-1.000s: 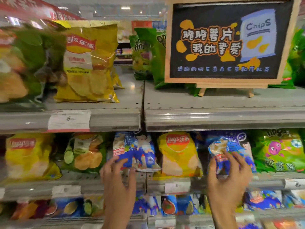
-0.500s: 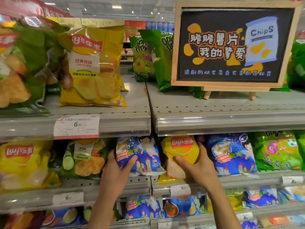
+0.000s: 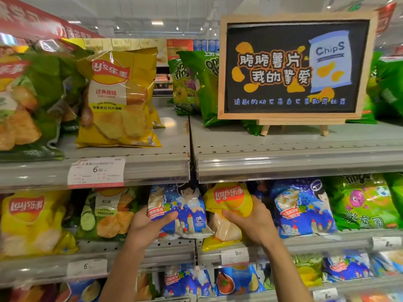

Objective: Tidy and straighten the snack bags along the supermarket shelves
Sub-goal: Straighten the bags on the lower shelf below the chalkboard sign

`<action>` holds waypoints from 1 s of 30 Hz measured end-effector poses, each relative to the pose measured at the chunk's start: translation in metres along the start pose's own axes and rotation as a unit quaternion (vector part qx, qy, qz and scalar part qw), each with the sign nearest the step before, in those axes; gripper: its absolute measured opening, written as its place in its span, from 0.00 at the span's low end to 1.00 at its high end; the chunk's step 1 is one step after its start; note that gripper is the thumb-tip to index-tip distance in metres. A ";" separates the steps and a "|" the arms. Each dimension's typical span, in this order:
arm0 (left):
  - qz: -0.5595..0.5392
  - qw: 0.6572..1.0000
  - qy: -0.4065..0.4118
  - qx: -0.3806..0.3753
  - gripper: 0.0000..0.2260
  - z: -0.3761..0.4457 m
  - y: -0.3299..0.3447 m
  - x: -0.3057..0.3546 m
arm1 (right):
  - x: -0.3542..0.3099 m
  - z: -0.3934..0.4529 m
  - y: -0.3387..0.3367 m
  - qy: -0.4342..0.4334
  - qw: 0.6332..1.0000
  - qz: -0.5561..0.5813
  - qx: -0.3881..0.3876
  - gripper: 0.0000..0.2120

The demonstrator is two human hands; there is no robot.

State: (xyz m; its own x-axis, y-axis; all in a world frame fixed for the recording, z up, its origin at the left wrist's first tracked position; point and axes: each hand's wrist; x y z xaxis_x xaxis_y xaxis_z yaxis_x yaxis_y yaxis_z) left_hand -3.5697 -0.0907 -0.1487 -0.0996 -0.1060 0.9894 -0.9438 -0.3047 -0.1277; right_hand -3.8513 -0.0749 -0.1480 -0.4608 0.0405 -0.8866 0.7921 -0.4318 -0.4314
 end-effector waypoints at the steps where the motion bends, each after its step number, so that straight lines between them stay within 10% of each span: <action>1: 0.000 1.000 -0.004 0.001 0.18 -0.001 -0.001 0.001 | -0.003 -0.002 -0.001 -0.010 1.000 -0.003 0.012 0.33; 20: 0.056 0.995 0.085 0.000 0.28 -0.024 0.106 -0.002 | 0.027 -0.067 -0.115 0.006 0.974 0.017 0.227 0.30; 30: 0.130 0.982 0.115 -0.070 0.34 -0.047 0.147 0.002 | 0.030 -0.084 -0.120 0.013 0.979 0.023 0.203 0.34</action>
State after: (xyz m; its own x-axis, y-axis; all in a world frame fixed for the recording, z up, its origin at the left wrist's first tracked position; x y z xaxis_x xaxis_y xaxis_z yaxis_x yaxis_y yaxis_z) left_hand -3.7235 -0.0909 -0.1623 -0.3957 0.0580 0.9165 -0.9098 -0.1609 -0.3826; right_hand -3.9266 0.0541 -0.1373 -0.4142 0.0324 -0.9096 0.5858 -0.7554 -0.2937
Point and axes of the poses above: each hand's wrist, its own z-axis towards the middle knuckle, its own y-axis out of the palm, x = y × z, and after that the axes turned 11 degrees about x, right-handed
